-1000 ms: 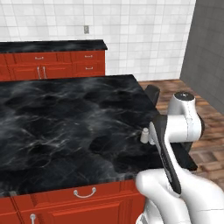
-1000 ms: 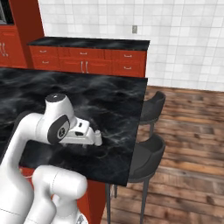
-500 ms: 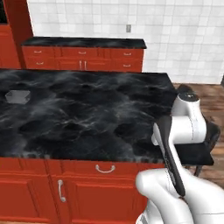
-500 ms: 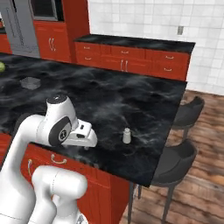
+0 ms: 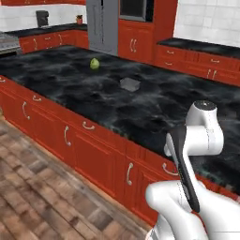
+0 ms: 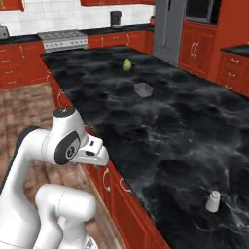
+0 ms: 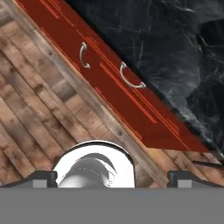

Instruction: Move the mustard and shaker from the cabinet to the dining counter.

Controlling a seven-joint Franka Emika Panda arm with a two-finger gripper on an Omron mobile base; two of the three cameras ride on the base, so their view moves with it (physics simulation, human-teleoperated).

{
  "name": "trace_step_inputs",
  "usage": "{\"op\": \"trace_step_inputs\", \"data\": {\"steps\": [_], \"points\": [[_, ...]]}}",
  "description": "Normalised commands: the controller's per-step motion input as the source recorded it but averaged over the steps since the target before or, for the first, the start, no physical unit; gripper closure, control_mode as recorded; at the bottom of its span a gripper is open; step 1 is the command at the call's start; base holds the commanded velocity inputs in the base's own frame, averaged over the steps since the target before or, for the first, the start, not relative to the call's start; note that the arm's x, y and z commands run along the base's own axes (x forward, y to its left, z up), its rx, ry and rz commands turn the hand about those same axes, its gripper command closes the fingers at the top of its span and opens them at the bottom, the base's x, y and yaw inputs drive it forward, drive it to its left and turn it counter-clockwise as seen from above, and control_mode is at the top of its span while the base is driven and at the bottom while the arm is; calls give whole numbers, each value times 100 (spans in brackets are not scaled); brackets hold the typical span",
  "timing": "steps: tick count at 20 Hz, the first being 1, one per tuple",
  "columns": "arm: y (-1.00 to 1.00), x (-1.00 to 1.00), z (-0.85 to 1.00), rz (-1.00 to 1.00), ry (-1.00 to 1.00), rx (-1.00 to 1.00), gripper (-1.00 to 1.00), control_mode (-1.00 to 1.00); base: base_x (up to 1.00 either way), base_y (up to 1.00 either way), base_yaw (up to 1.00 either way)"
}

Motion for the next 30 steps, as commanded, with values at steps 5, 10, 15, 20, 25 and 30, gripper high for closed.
{"op": "trace_step_inputs", "data": {"steps": [5,10,15,20,25,30], "points": [[0,0,0,0,0,0,-100,100,5,23,84],[0,0,0,0,0,0,-100,100,54,23,50],[0,0,0,0,0,0,-100,100,86,28,23],[0,0,0,0,0,0,-100,100,94,29,13],[0,0,0,0,0,0,-100,100,94,29,11],[0,0,0,0,0,0,-100,100,94,28,9]]}}
